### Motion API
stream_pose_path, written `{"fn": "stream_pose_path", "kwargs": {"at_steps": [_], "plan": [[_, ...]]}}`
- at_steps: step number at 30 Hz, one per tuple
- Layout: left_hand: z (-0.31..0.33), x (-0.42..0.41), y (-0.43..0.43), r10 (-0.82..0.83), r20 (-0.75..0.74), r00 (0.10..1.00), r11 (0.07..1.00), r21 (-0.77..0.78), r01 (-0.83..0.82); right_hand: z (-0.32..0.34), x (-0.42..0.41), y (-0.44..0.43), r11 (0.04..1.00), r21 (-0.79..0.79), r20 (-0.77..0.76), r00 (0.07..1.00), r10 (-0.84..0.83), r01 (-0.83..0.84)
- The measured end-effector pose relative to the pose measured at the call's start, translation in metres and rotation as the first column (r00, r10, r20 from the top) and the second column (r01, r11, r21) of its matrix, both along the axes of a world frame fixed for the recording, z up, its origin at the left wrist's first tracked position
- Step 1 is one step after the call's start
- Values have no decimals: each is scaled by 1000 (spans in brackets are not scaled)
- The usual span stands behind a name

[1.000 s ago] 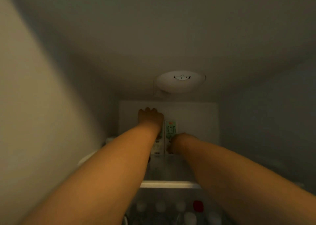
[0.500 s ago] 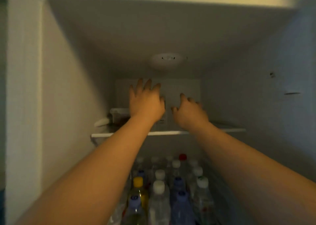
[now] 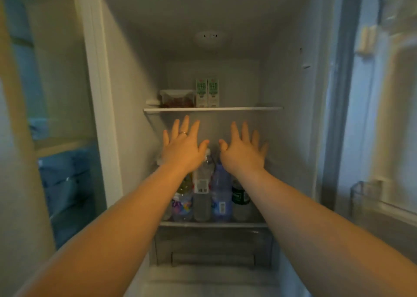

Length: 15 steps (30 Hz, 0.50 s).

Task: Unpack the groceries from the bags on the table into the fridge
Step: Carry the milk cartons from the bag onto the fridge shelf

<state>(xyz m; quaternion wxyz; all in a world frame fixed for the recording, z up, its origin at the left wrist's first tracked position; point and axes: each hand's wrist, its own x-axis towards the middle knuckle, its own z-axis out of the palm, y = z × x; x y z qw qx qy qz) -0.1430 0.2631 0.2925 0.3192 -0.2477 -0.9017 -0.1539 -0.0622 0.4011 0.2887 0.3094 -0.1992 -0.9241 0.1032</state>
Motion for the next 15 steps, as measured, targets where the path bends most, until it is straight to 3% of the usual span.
{"fn": "stream_pose_path", "kwargs": {"at_steps": [9, 15], "plan": [[-68, 117, -67, 61, 82, 995, 997, -42, -58, -61, 103, -46, 977, -132, -34, 986, 162, -165], [-108, 205, -103, 61, 173, 983, 997, -61, -51, -105, 190, -76, 939, -228, 22, 962, 271, -259]]}}
